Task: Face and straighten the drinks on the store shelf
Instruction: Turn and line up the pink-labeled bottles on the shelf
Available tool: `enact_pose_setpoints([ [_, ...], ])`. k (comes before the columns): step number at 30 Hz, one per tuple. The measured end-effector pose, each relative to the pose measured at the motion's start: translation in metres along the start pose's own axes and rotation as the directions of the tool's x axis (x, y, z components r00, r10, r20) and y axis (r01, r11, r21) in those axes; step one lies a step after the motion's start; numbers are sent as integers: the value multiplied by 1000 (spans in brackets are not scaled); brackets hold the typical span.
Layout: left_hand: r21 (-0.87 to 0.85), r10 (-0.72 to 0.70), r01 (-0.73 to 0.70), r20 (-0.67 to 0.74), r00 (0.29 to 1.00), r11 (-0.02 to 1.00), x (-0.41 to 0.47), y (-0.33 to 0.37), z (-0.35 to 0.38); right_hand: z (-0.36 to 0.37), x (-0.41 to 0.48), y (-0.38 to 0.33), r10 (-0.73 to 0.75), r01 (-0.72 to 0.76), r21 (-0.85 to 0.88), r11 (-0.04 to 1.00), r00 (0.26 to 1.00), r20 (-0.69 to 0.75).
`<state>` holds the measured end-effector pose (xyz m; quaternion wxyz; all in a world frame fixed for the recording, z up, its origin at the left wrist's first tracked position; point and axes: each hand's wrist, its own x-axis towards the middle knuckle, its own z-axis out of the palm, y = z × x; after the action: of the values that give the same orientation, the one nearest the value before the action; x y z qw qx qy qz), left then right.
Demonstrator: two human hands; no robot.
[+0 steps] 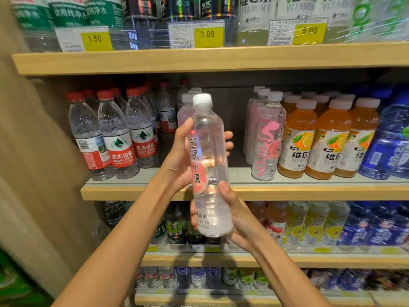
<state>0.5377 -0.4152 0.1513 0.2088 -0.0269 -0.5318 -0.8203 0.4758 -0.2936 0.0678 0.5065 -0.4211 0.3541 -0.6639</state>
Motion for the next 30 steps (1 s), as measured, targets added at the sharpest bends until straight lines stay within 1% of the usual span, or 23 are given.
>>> enact_pose_setpoints([
  [1, 120, 45, -34, -87, 995, 992, 0, 0, 0, -2, -1, -3, -30, 27, -48, 998, 998, -55],
  [3, 337, 197, -106, -249, 948, 935, -1, -1, -2, -6, -2, -7, -116, 80, -198, 977, 977, -180],
  [4, 424, 276, -132, -299, 914, 896, -1, -2, -2, -9, -1, -9, -178, 103, -295, 950, 954, -240],
  [6, 527, 375, -161, -329, 867, 835, -2, -3, 3, -13, 1, -9, -301, 132, -456, 880, 898, -321],
  [10, 598, 418, -158, -325, 848, 786, 2, -14, 26, -19, 3, -1, -431, 83, -650, 756, 810, -398],
  [13, 578, 461, -182, -382, 801, 795, 10, -21, 39, -18, 2, 10, -471, 34, -729, 684, 784, -405],
  [15, 595, 491, -182, -411, 768, 783, 13, -24, 42, -17, 2, 16, -481, 37, -743, 668, 784, -393],
  [17, 614, 515, -191, -406, 755, 766, 14, -24, 41, -16, 1, 20, -479, 63, -734, 676, 794, -373],
  [19, 645, 525, -190, -378, 763, 740, 14, -23, 36, -17, -2, 19, -439, 110, -660, 743, 825, -356],
  [20, 643, 509, -180, -371, 777, 744, 13, -20, 33, -18, -3, 16, -404, 131, -601, 789, 847, -346],
  [22, 582, 418, -148, -363, 833, 799, 11, -14, 27, -23, -5, 6, -298, 128, -469, 874, 904, -308],
  [24, 439, 289, -136, -305, 907, 888, 10, -8, 20, -27, -6, -6, -154, 73, -339, 938, 963, -219],
  [25, 350, 225, -128, -254, 941, 928, 10, -5, 16, -27, -6, -11, -84, 40, -270, 962, 985, -153],
  [27, 173, 93, -73, -112, 989, 982, 11, 0, 10, -26, -6, -21, 26, -26, -170, 985, 1000, -7],
  [29, 14, 7, -8, 60, 998, 1000, 13, 2, 6, -22, -5, -28, 83, -69, -158, 985, 993, 81],
  [30, -44, -14, 20, 129, 992, 999, 14, 2, 3, -21, -4, -29, 96, -79, -172, 982, 991, 94],
])
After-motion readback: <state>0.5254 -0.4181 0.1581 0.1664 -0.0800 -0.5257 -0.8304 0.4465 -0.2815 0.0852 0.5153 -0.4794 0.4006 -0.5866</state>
